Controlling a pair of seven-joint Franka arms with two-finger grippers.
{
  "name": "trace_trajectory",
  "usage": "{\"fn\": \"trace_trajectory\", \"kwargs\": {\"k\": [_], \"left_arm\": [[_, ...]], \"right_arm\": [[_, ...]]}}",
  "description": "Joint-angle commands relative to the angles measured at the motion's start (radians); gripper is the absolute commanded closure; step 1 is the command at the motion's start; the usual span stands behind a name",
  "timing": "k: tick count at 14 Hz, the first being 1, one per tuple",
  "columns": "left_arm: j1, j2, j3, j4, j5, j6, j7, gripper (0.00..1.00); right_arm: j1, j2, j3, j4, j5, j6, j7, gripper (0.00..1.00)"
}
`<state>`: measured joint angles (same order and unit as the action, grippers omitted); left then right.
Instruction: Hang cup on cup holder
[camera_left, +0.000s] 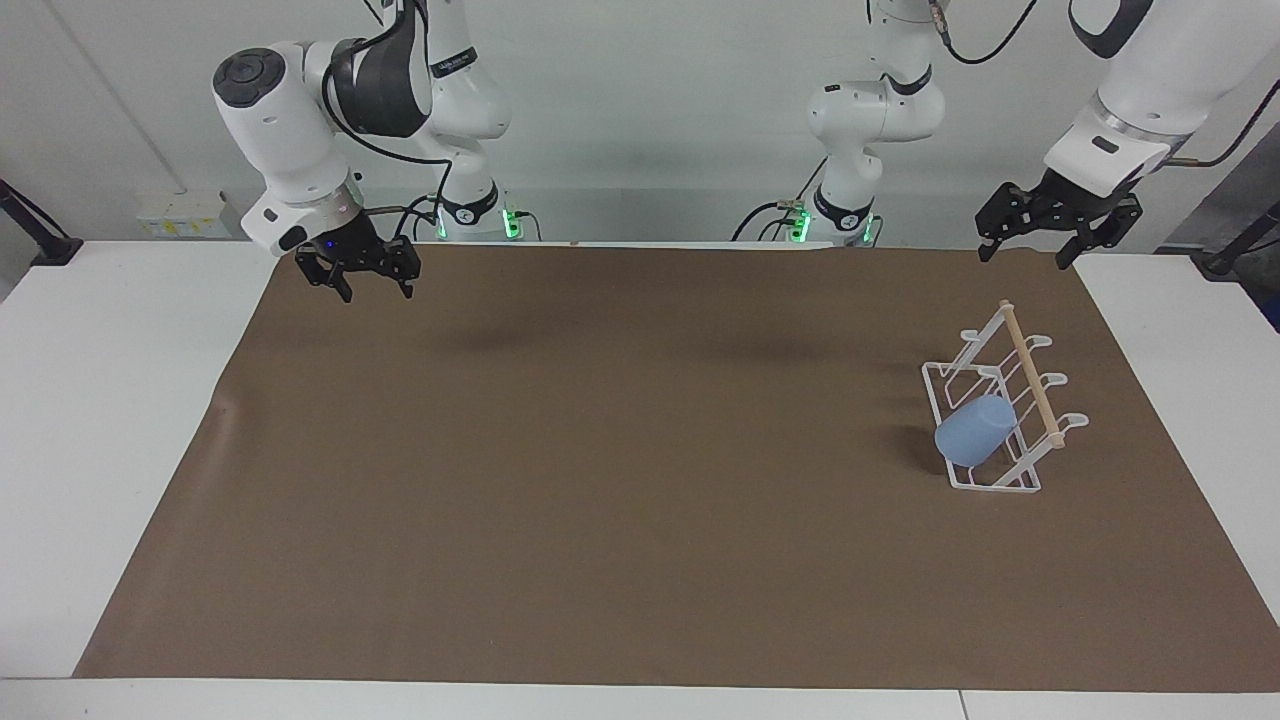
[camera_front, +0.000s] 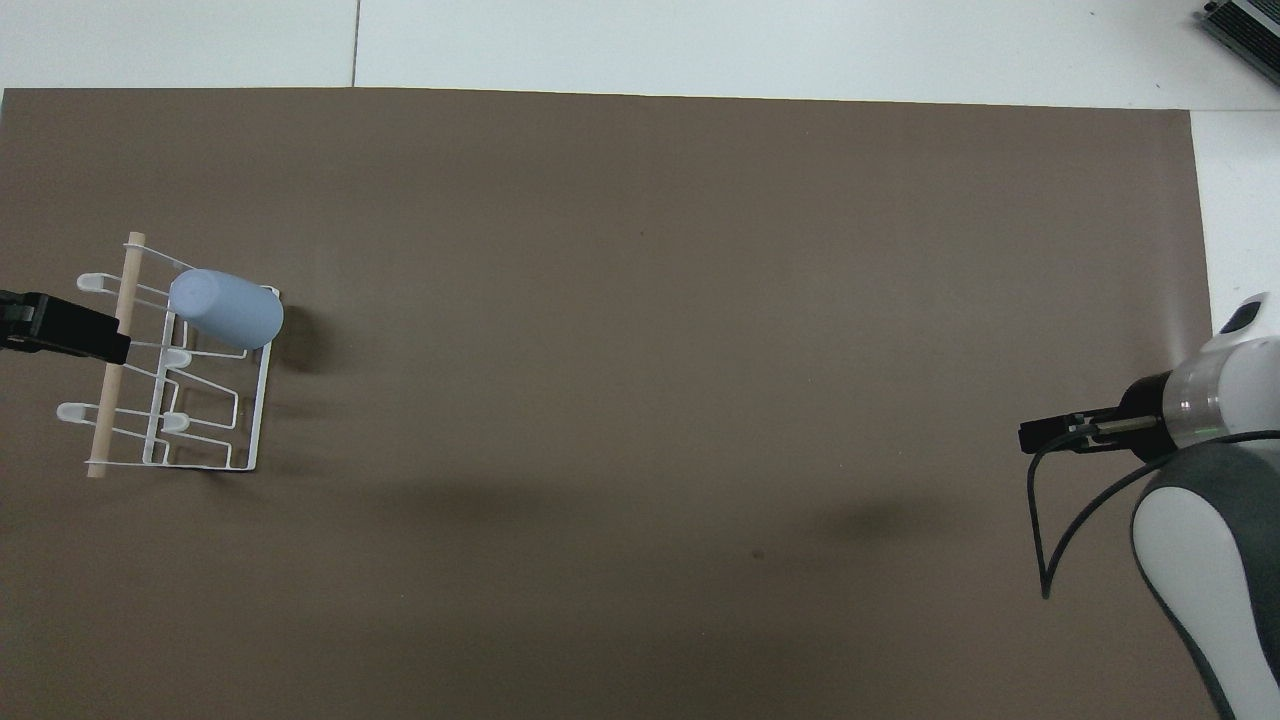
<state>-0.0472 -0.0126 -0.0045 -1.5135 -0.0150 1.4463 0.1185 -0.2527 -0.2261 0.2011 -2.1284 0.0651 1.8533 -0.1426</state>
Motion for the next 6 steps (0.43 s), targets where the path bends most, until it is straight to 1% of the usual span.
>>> {"fn": "trace_trajectory", "kwargs": {"k": [1, 6], "left_arm": [[0.009, -0.015, -0.003, 0.012, -0.025, -0.033, -0.014, 0.00], [0.010, -0.024, -0.005, 0.006, -0.023, -0.055, -0.011, 0.00]], "right_arm": [[-0.010, -0.024, 0.008, -0.024, -0.015, 0.023, 0.002, 0.00], [-0.020, -0.013, 0.006, -0.002, -0.014, 0.023, -0.002, 0.00]]}}
